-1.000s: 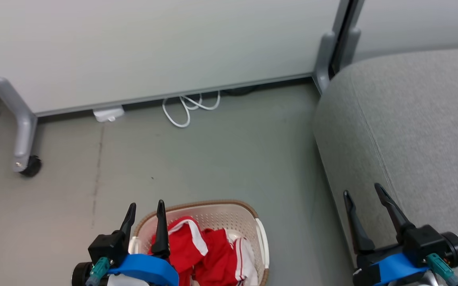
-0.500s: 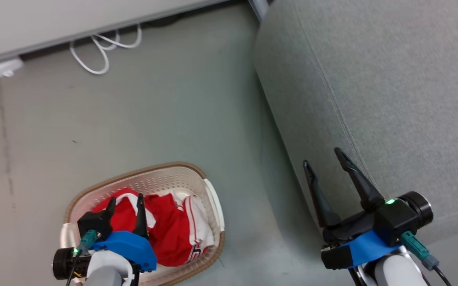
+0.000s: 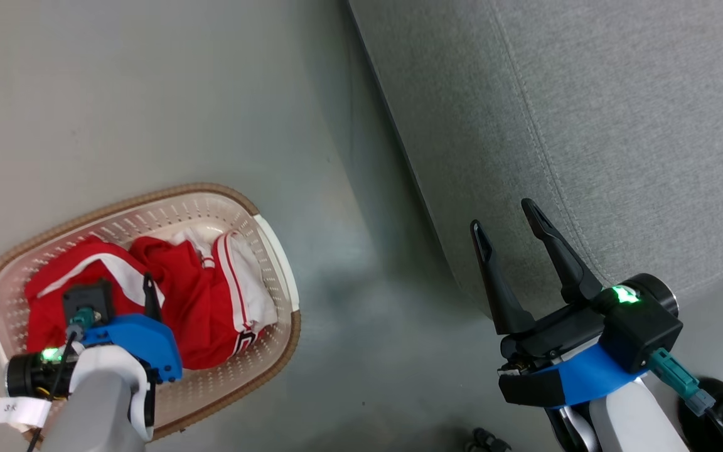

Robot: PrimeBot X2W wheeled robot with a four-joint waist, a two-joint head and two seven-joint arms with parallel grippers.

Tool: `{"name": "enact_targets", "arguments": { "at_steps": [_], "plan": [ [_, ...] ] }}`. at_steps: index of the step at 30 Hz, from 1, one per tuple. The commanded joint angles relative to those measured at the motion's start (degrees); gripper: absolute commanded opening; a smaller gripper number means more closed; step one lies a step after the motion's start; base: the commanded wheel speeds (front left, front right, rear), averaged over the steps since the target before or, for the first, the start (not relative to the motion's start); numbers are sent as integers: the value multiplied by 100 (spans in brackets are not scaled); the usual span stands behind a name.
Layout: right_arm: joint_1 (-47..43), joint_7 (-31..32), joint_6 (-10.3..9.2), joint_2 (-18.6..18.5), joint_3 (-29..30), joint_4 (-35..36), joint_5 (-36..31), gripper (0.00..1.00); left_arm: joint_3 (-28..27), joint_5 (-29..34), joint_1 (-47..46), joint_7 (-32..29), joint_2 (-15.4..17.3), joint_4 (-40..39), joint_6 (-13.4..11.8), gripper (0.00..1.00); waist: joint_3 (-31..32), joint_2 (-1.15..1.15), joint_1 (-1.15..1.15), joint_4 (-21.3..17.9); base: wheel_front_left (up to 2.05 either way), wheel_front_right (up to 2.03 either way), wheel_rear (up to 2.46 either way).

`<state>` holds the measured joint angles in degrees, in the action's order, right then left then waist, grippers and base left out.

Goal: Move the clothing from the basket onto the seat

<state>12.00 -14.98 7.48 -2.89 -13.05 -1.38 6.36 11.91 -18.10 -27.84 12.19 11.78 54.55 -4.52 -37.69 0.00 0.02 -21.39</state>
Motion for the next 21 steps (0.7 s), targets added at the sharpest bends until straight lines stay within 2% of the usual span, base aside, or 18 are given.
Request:
{"name": "enact_targets", "arguments": {
  "at_steps": [1, 15, 16, 17, 18, 21],
  "plan": [
    [99, -29, 3, 2, -22, 45, 59, 100, -14, 2, -175, -9, 59, 41, -52, 100, -279, 0, -2, -103, 0, 0, 0],
    [198, -30, 3, 1, -152, 312, 342, 100, -46, 12, -914, -219, 385, 582, -362, 100, -911, 0, -2, -226, 0, 0, 0],
    [197, -30, 3, 1, -168, 310, 350, 100, -44, 5, -944, -245, 394, 609, -371, 78, -923, 0, -2, -234, 0, 0, 0],
    [196, -30, 3, 1, -178, 313, 365, 100, -39, -4, -970, -254, 403, 632, -369, 31, -934, 0, -2, -240, 0, 0, 0],
    [199, -30, 3, 1, -182, 316, 384, 100, -32, -12, -982, -250, 409, 655, -366, 0, -941, 0, -2, -245, 0, 0, 0],
    [209, -31, 3, 1, -170, 307, 403, 100, 31, -17, -1015, -288, 353, 724, -304, 0, -947, 0, -2, -250, 0, 0, 0]
  ]
}}
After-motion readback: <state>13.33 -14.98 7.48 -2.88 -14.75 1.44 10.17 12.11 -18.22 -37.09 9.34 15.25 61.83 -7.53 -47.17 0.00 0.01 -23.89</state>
